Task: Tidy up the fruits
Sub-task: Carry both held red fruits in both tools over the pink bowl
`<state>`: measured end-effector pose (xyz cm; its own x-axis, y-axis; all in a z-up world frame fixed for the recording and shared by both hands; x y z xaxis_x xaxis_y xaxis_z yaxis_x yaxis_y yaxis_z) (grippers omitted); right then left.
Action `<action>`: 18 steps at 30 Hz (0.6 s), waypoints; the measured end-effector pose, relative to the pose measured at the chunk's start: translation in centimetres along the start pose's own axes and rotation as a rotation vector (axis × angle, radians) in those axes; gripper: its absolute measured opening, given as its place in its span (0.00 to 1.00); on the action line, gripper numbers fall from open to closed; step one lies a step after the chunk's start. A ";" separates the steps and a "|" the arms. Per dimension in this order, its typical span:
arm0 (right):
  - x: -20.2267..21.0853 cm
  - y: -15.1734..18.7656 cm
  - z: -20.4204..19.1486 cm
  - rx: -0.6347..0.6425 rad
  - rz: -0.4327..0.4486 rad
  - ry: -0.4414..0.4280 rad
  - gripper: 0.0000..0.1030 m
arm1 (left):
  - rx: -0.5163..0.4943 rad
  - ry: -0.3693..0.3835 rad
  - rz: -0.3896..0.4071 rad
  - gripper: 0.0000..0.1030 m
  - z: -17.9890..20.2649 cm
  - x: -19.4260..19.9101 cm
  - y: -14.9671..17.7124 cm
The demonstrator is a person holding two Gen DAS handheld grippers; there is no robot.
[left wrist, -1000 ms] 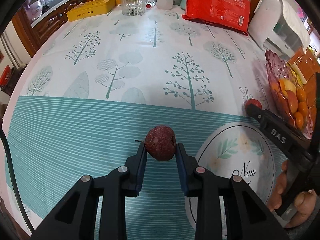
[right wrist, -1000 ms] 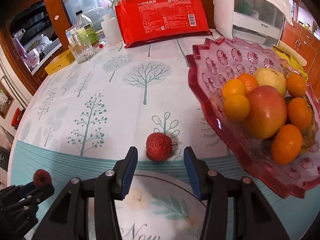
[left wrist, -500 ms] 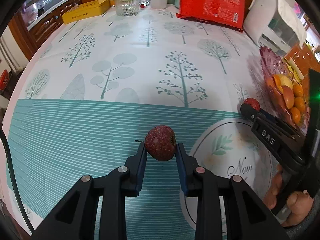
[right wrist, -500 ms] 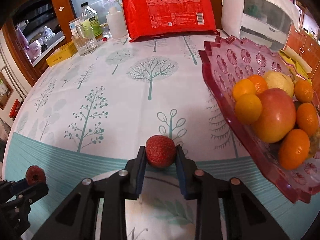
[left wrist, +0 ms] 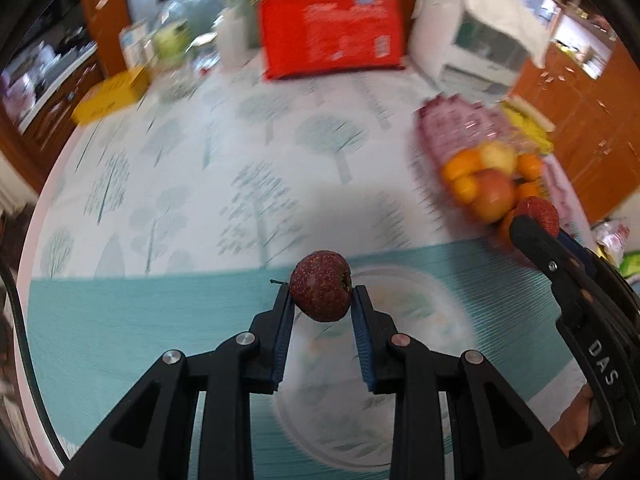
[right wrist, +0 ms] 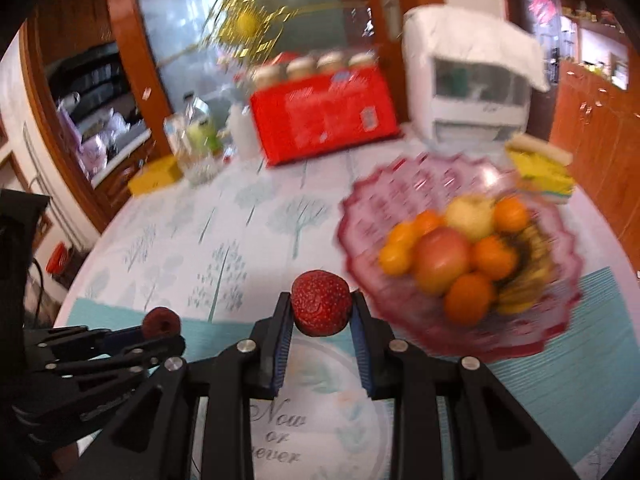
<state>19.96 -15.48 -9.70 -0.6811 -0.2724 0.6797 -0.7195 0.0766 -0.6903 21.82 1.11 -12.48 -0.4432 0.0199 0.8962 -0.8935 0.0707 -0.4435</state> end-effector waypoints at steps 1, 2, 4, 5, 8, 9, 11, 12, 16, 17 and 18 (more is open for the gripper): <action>0.7 -0.5 0.5 -0.006 0.015 0.008 0.28 | -0.014 0.006 0.017 0.27 0.8 0.5 -0.7; 1.6 -1.2 1.2 -0.011 0.035 0.025 0.28 | -0.032 0.015 0.040 0.27 2.0 1.3 -1.7; 2.8 -2.5 2.4 -0.017 0.064 0.053 0.28 | -0.054 0.030 0.074 0.27 3.5 2.2 -3.4; 3.5 -3.4 3.2 -0.024 0.085 0.067 0.28 | -0.065 0.037 0.094 0.27 4.5 2.9 -4.4; 5.1 -5.8 5.0 -0.029 0.133 0.112 0.28 | -0.095 0.054 0.155 0.27 7.2 4.5 -7.5; 5.7 -6.8 5.7 -0.027 0.149 0.135 0.28 | -0.104 0.057 0.175 0.27 8.1 5.0 -8.3; 6.2 -8.3 6.9 -0.024 0.164 0.168 0.28 | -0.125 0.064 0.210 0.27 10.1 6.0 -10.3; 6.3 -9.2 7.7 -0.022 0.165 0.192 0.28 | -0.133 0.067 0.222 0.27 10.9 6.3 -11.0; 5.8 -11.4 9.7 -0.018 0.153 0.238 0.28 | -0.169 0.043 0.250 0.27 14.2 6.5 -13.6; 5.5 -11.8 10.2 -0.017 0.144 0.244 0.28 | -0.175 0.037 0.248 0.27 14.9 6.2 -14.1; 5.1 -11.9 10.7 -0.017 0.135 0.249 0.28 | -0.182 0.030 0.245 0.27 15.5 5.8 -14.4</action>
Point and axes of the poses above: each gripper's, at about its wrist camera, not at the fingertips, and x roughly against the way its jaws point, z to its right, y to its underside, the point moved 4 cm from there along -x, roughly the way its jaws point, and after that the axes turned 7 degrees about -y, right-handed, at the moved point
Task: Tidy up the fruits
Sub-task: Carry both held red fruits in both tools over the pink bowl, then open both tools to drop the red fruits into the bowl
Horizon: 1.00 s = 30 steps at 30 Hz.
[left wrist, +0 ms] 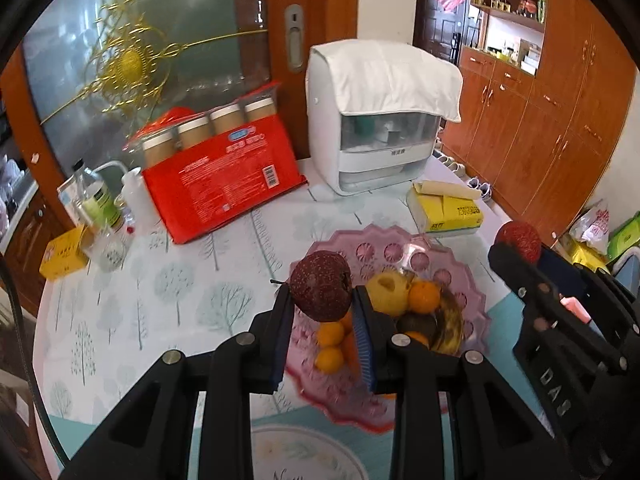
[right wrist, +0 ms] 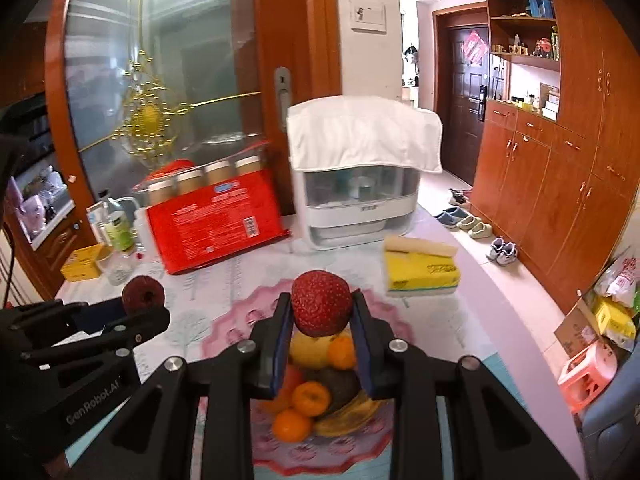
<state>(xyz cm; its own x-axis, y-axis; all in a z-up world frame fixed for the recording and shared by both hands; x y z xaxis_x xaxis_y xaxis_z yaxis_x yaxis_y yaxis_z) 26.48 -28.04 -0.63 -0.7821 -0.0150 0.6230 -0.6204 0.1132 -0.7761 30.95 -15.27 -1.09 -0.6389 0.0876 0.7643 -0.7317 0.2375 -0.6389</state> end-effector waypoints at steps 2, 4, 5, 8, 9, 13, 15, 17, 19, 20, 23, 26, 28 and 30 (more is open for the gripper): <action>-1.1 0.1 0.6 0.002 -0.022 0.010 0.28 | -0.020 -0.020 -0.018 0.27 1.2 -1.5 -0.4; -2.5 0.7 1.2 0.000 -0.057 0.021 0.28 | -0.037 -0.035 -0.039 0.27 2.2 -2.9 -0.3; -3.1 1.1 1.5 -0.001 -0.072 0.025 0.28 | -0.045 -0.044 -0.058 0.27 2.6 -3.8 -0.1; -4.9 2.6 2.2 -0.001 -0.130 0.036 0.28 | -0.066 -0.060 -0.104 0.27 3.6 -6.4 0.8; -5.6 3.3 2.5 -0.001 -0.151 0.037 0.28 | -0.070 -0.060 -0.114 0.27 3.8 -7.0 1.1; -7.3 4.9 3.2 -0.002 -0.205 0.040 0.28 | -0.086 -0.071 -0.146 0.27 4.4 -9.0 2.1; -7.8 5.5 3.4 -0.004 -0.223 0.040 0.28 | -0.089 -0.072 -0.159 0.27 4.6 -9.8 2.4; -8.1 5.8 3.6 -0.006 -0.237 0.039 0.28 | -0.093 -0.072 -0.171 0.27 4.8 -10.3 2.7; -8.3 6.0 3.7 -0.005 -0.247 0.038 0.29 | -0.096 -0.075 -0.181 0.27 4.9 -10.7 2.9; -8.4 6.1 3.6 -0.003 -0.254 0.034 0.29 | -0.095 -0.077 -0.187 0.27 5.0 -11.0 3.1; -8.8 6.5 3.5 -0.006 -0.274 0.011 0.31 | -0.089 -0.084 -0.197 0.38 4.7 -11.2 3.4; -8.6 6.7 3.3 0.003 -0.273 0.017 0.38 | -0.074 -0.119 -0.187 0.62 3.9 -11.1 3.6; -8.6 6.8 3.3 0.005 -0.272 0.020 0.41 | -0.056 -0.123 -0.184 0.71 3.2 -10.9 3.7; -8.4 6.8 3.2 -0.003 -0.269 0.009 0.44 | -0.040 -0.123 -0.184 0.75 2.6 -10.7 3.8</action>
Point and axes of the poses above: each gripper's, at about its wrist camera, not at the fingertips, and x roughly against the way its jaws point, z to its right, y to its underside, the point moved 4 cm from there along -x, roughly the way its jaws point, and after that the axes turned 7 degrees about -y, right-handed, at the moved point
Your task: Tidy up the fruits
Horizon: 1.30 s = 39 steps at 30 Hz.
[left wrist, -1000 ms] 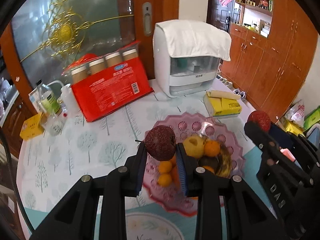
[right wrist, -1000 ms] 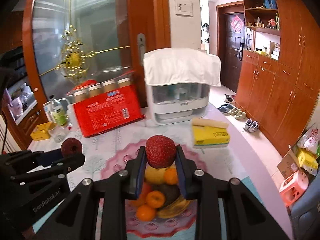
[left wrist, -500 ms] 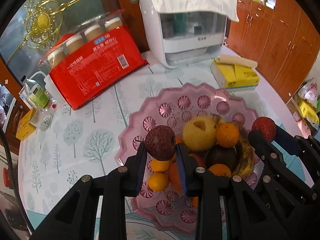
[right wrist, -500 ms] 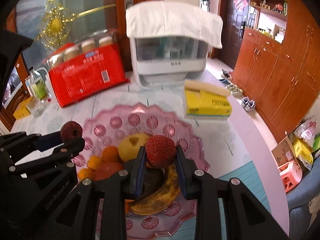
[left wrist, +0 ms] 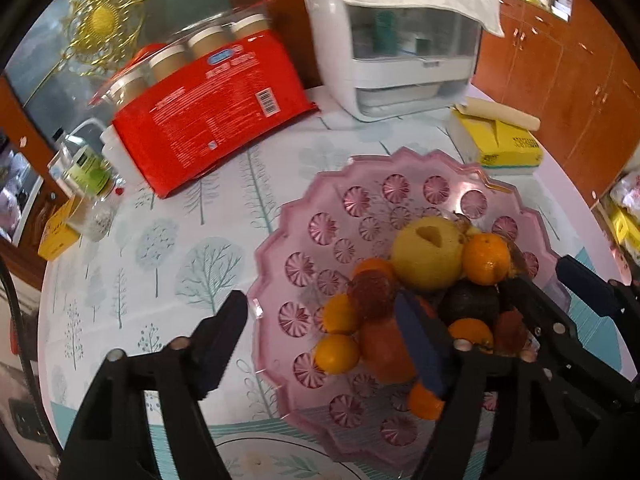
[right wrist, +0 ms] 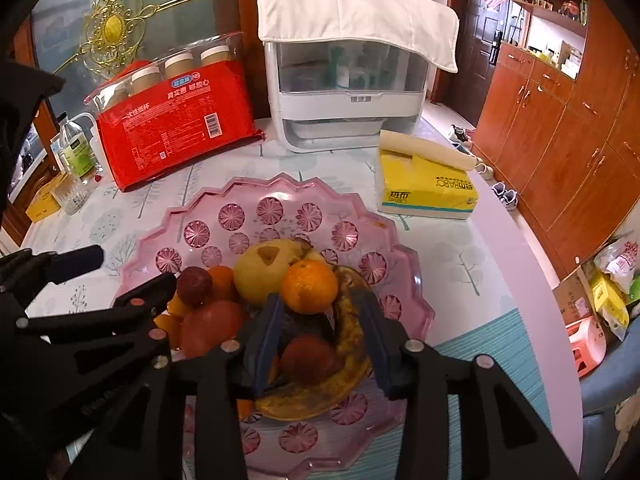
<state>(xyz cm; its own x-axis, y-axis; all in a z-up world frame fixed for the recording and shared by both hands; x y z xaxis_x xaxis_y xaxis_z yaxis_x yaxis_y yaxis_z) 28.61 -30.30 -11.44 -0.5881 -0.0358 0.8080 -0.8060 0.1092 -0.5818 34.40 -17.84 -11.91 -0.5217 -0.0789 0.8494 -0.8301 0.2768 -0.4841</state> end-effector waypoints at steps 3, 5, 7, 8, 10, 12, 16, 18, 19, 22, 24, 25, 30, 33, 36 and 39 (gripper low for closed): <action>0.5 0.0 -0.3 0.002 0.011 0.000 0.48 | 0.008 -0.009 0.001 0.77 -0.9 0.3 0.4; 0.9 0.1 -0.6 0.006 0.016 0.000 0.49 | 0.011 -0.017 0.002 0.81 -1.4 0.6 0.7; 1.2 0.1 -0.9 0.009 0.021 -0.002 0.49 | 0.017 -0.022 -0.006 0.84 -1.9 0.9 1.0; 1.4 0.1 -1.1 0.011 0.023 -0.002 0.49 | 0.026 -0.025 -0.006 0.84 -2.3 1.1 1.2; 1.9 0.2 -1.4 0.016 0.030 0.000 0.50 | 0.045 -0.031 -0.005 0.84 -3.0 1.6 1.5; 2.4 0.2 -1.6 0.016 0.037 -0.001 0.50 | 0.067 -0.031 -0.008 0.85 -3.9 2.3 1.9; 3.7 0.3 -2.3 0.023 0.053 0.000 0.50 | 0.093 -0.034 0.000 0.85 -5.4 3.8 2.6; 4.4 0.4 -2.8 0.030 0.062 0.002 0.50 | 0.103 -0.034 0.008 0.85 -6.1 4.7 3.0; 4.7 0.5 -3.0 0.033 0.065 0.002 0.50 | 0.110 -0.033 0.014 0.86 -6.6 5.3 3.3; 5.9 0.8 -3.8 0.041 0.077 0.002 0.50 | 0.125 -0.030 0.027 0.87 -7.6 6.8 4.0; 6.8 1.1 -4.6 0.047 0.087 0.002 0.51 | 0.134 -0.026 0.037 0.87 -8.4 7.9 4.6; 7.2 1.2 -4.9 0.049 0.091 0.004 0.53 | 0.136 -0.026 0.042 0.88 -8.8 8.4 5.0; 9.5 2.3 -6.7 0.065 0.119 0.014 0.59 | 0.138 -0.026 0.071 0.88 -10.5 10.8 6.7; 10.7 3.0 -7.8 0.066 0.125 0.013 0.60 | 0.138 -0.020 0.086 0.88 -11.5 12.2 8.0; 11.9 4.0 -8.8 0.067 0.130 0.023 0.60 | 0.138 -0.004 0.101 0.88 -12.4 13.5 9.4; 13.1 4.9 -9.5 0.064 0.138 0.036 0.60 | 0.134 0.012 0.118 0.88 -13.3 14.6 10.7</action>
Point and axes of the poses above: each gripper's, at about its wrist camera, not at the fingertips, and x roughly against the way its jaws point, z to its right, y to its underside, the point moved 4 cm from there along -x, roughly the way its jaws point, and after that the axes turned 7 degrees about -y, right-handed, at the moved point
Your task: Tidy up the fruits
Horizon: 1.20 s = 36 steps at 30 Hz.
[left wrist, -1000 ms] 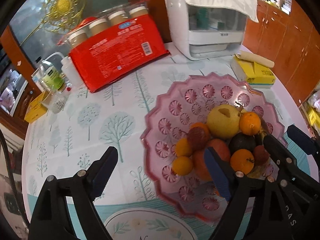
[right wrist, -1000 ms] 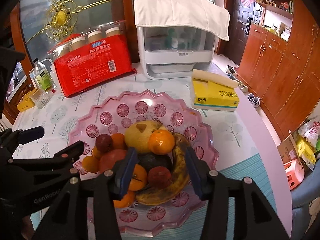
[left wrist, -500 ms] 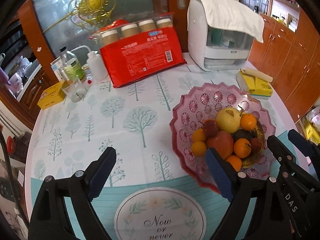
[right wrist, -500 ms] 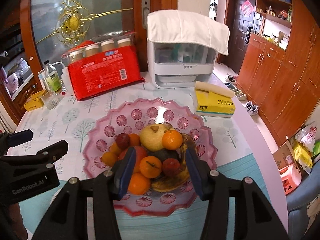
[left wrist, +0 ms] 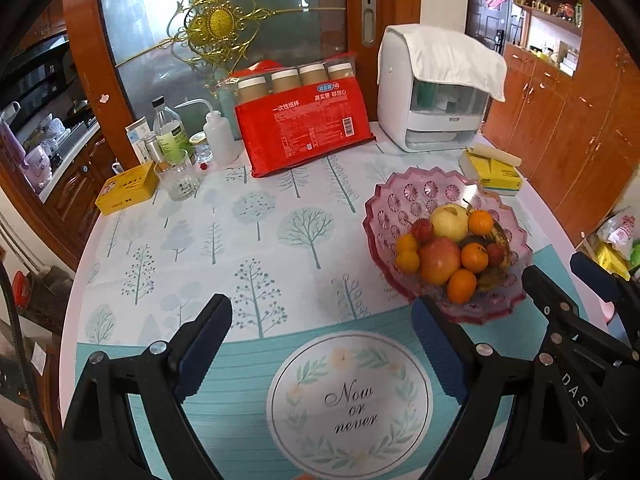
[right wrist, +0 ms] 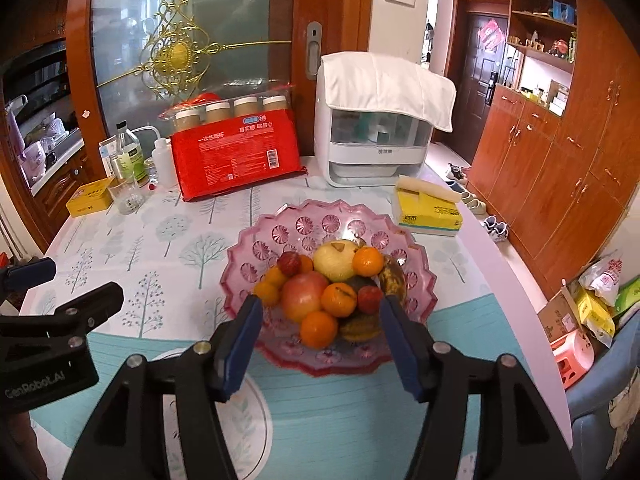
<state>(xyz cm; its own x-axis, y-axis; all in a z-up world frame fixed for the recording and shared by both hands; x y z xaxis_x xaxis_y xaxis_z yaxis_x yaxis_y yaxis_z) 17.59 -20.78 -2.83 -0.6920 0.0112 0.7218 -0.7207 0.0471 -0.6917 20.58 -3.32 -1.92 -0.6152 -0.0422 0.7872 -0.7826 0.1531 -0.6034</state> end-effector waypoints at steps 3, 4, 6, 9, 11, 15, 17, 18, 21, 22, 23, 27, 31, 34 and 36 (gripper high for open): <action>1.4 0.9 -0.6 -0.012 0.000 0.004 0.60 | -0.009 0.006 0.014 0.88 -0.8 1.1 1.0; 1.7 1.1 -0.7 -0.018 -0.001 0.003 0.60 | -0.009 0.007 0.016 0.88 -1.0 1.4 1.3; 2.7 1.6 -0.9 -0.031 0.000 0.000 0.60 | -0.008 0.013 0.021 0.89 -1.4 2.2 1.9; 4.0 2.2 -1.0 -0.044 0.012 -0.023 0.60 | -0.006 0.004 0.031 0.90 -1.8 3.3 2.7; 4.7 2.6 -0.9 -0.043 0.014 -0.031 0.60 | 0.004 -0.010 0.036 0.91 -1.9 4.2 3.3; 6.1 3.6 -0.4 -0.045 -0.007 -0.061 0.60 | 0.042 -0.016 0.042 0.92 -1.8 6.0 4.4; 6.9 4.1 -0.1 -0.040 -0.013 -0.076 0.60 | 0.048 -0.019 0.053 0.93 -1.3 7.1 5.0; 7.4 4.4 0.1 -0.035 -0.017 -0.081 0.60 | 0.048 -0.026 0.058 0.93 -1.1 7.6 5.1; 8.5 5.0 0.5 -0.036 -0.036 -0.114 0.60 | 0.054 -0.043 0.069 0.93 -0.2 9.0 5.8; 8.9 5.2 0.7 -0.039 -0.038 -0.128 0.60 | 0.062 -0.041 0.071 0.93 0.1 9.5 6.1; 9.3 5.2 0.8 -0.040 -0.039 -0.139 0.60 | 0.068 -0.041 0.072 0.93 0.3 9.7 6.2; 10.4 5.2 1.3 -0.050 -0.035 -0.172 0.61 | 0.092 -0.050 0.068 0.93 1.3 10.6 6.7; 11.1 5.2 1.5 -0.029 -0.018 -0.175 0.68 | 0.094 -0.058 0.057 0.93 2.2 10.9 6.9; 11.1 5.3 1.6 -0.016 -0.021 -0.181 0.68 | 0.103 -0.072 0.034 0.93 2.7 10.7 7.1; 11.0 5.3 1.8 -0.011 -0.025 -0.187 0.68 | 0.116 -0.070 0.020 0.93 2.9 10.6 7.3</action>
<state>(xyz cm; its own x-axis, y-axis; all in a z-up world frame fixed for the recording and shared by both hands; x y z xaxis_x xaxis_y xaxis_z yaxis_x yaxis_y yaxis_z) 6.09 -22.25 1.40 -0.6702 -0.1763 0.7210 -0.7381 0.0558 -0.6724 8.05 -5.53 1.69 -0.6325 -0.1101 0.7667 -0.7736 0.0396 -0.6325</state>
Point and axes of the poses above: each gripper's, at about its wrist camera, not at the fingertips, and x roughly against the way its jaws point, z to its right, y to its underside, the point moved 4 cm from there along -x, roughly the way its jaws point, and after that the axes turned 7 degrees about -y, right-handed, at the moved point
